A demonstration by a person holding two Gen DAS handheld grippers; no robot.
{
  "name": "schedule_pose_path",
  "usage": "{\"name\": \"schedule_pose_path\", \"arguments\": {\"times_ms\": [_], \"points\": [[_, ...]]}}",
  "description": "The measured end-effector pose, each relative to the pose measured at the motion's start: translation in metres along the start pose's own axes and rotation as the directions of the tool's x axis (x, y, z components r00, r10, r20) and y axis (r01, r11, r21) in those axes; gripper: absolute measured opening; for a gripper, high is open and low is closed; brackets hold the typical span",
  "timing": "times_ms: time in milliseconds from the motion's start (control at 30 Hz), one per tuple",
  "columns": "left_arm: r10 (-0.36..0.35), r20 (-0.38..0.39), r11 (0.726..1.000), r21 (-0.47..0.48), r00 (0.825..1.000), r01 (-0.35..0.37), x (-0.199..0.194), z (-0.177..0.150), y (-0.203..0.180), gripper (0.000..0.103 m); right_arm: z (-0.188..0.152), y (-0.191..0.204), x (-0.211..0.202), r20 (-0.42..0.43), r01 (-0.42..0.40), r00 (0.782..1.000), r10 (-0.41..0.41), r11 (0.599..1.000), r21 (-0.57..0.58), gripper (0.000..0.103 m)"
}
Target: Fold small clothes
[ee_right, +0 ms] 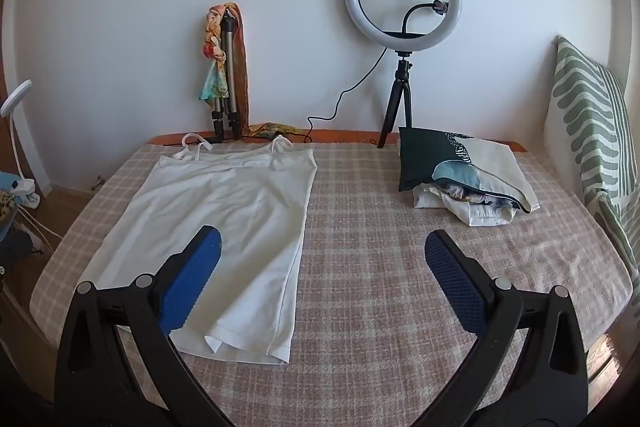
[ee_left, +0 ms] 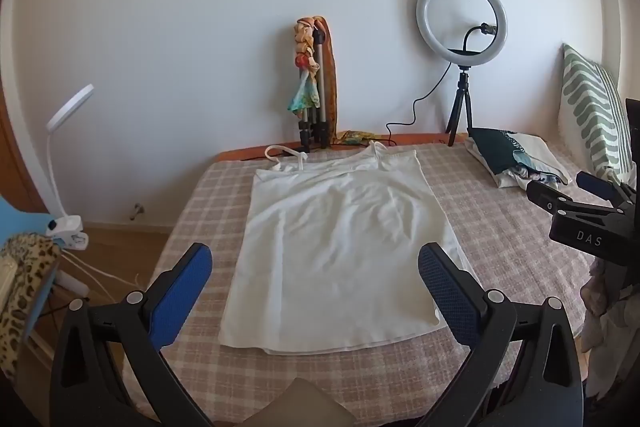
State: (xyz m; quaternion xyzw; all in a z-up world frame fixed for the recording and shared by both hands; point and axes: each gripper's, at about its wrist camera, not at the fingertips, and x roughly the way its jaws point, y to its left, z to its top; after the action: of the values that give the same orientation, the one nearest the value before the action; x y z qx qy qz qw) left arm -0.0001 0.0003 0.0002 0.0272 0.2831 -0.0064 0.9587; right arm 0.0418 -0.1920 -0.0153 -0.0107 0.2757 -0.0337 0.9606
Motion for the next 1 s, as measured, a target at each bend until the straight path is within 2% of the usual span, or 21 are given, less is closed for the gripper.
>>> {"name": "schedule_pose_path", "arguments": {"times_ms": [1000], "points": [[0.01, 0.011, 1.0, -0.009, 1.0, -0.009, -0.0019, 0.0026, 0.0084, 0.103, 0.0015, 0.0013, -0.0059, 0.015, 0.0, 1.0, 0.0, 1.0, -0.001, 0.103]]}}
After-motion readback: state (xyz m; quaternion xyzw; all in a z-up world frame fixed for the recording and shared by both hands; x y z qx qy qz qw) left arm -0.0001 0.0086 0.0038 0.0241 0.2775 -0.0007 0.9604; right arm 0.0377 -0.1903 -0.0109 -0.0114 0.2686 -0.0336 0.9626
